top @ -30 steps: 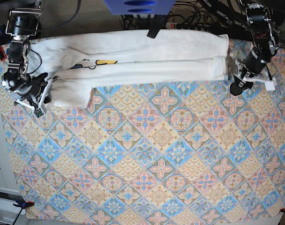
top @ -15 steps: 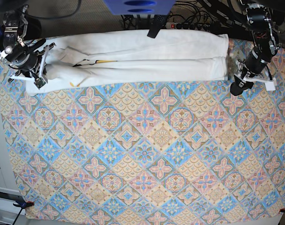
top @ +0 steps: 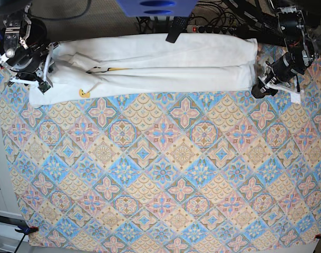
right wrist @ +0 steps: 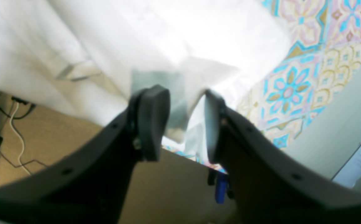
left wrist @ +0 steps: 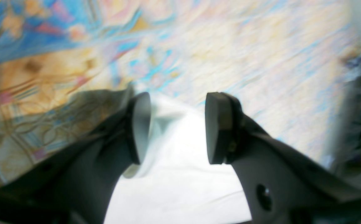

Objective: Fold the T-shirt properly
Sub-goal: 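Move the left gripper to the hem end of the strip and grasp it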

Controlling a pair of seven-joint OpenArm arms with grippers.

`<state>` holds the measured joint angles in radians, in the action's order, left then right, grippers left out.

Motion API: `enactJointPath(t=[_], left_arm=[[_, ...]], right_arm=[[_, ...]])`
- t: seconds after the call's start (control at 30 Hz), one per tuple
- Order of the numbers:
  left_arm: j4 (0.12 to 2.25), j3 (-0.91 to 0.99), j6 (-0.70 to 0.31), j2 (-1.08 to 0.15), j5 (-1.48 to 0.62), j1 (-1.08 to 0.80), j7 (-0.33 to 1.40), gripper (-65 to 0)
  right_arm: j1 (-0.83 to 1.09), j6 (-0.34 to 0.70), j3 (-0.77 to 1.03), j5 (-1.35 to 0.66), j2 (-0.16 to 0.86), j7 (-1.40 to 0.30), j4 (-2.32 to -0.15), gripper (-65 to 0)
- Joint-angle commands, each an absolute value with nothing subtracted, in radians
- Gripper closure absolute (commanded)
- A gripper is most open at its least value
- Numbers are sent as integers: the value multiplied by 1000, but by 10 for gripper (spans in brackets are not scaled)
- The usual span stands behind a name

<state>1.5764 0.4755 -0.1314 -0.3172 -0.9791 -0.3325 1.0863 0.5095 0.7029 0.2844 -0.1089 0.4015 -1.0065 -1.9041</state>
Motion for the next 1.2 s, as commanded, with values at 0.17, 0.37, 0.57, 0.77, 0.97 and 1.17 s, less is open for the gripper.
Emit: enactJointPath(t=[0.17, 0.37, 0.57, 0.77, 0.97, 1.17], left_arm=[[1595, 479, -139, -377, -857, -335, 1124, -289], [1595, 318, -139, -496, -855, -364, 1124, -289], [1590, 242, -139, -519, -848, -367, 1124, -319], [1590, 125, -139, -573, -849, -367, 1124, -365], [1580, 125, -139, -573, -848, -415, 1124, -455], [1492, 125, -139, -564, -849, -421, 1118, -577]], right_arm=[[509, 698, 355, -110, 418, -995, -1923, -217], [503, 698, 364, -110, 418, -993, -1923, -217], [503, 698, 364, -110, 418, -992, -1923, -217], [503, 698, 364, -110, 418, -992, -1923, -217], [503, 698, 364, -110, 417, -992, -1923, -217], [501, 698, 363, -110, 417, -992, -1923, -217]])
